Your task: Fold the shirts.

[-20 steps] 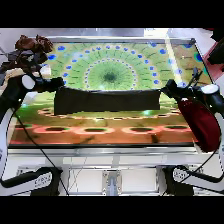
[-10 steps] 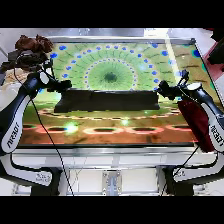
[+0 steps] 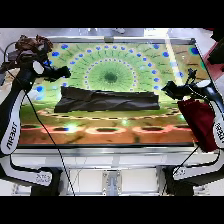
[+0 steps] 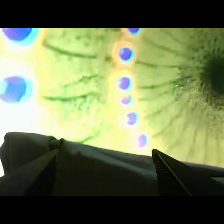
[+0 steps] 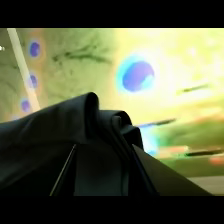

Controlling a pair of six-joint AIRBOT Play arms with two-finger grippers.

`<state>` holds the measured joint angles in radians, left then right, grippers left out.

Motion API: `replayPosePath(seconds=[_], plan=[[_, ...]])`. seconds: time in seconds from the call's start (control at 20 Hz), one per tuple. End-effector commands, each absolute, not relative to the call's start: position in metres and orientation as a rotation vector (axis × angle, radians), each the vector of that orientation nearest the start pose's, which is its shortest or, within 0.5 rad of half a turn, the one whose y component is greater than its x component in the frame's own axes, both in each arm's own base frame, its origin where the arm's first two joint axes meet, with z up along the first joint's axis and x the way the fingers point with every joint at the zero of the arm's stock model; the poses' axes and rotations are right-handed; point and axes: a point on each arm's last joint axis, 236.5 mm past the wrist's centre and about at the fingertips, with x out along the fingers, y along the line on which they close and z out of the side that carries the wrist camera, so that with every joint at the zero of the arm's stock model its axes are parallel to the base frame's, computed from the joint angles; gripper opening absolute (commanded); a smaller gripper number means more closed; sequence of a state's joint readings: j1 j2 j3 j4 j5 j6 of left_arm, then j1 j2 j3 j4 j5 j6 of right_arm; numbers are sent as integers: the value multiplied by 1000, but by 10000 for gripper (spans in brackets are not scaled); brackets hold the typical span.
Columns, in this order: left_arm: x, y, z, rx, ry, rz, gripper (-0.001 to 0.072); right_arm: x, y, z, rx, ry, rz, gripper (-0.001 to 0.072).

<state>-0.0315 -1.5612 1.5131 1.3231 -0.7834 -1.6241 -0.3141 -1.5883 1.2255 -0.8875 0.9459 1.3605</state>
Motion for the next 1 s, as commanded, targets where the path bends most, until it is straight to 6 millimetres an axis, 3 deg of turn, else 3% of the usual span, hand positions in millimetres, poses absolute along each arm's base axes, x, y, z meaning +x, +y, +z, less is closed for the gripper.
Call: replayPosePath(seconds=[0.0, 0.15, 0.4, 0.75, 0.8, 0.85, 0.9, 0.95], plan=[[557, -82, 108, -341, 746, -168, 668, 445, -24, -70, 698, 1251, 122, 439], [553, -89, 106, -328, 762, -197, 667, 449, -4, -83, 759, 1255, 218, 444], [552, -93, 106, -351, 767, -207, 666, 449, 8, -102, 826, 1281, 256, 459], [551, -98, 108, -382, 771, -221, 644, 459, 56, -98, 821, 1263, 376, 459], [551, -99, 107, -382, 774, -222, 598, 460, 63, -94, 838, 1257, 390, 457], [549, -99, 106, -382, 781, -223, 487, 463, 68, -87, 869, 1242, 410, 395], [548, -100, 104, -380, 792, -226, 294, 466, 72, -79, 890, 1230, 436, 240], [545, -103, 101, -377, 807, -232, -2, 467, 74, -69, 881, 1220, 477, 27]])
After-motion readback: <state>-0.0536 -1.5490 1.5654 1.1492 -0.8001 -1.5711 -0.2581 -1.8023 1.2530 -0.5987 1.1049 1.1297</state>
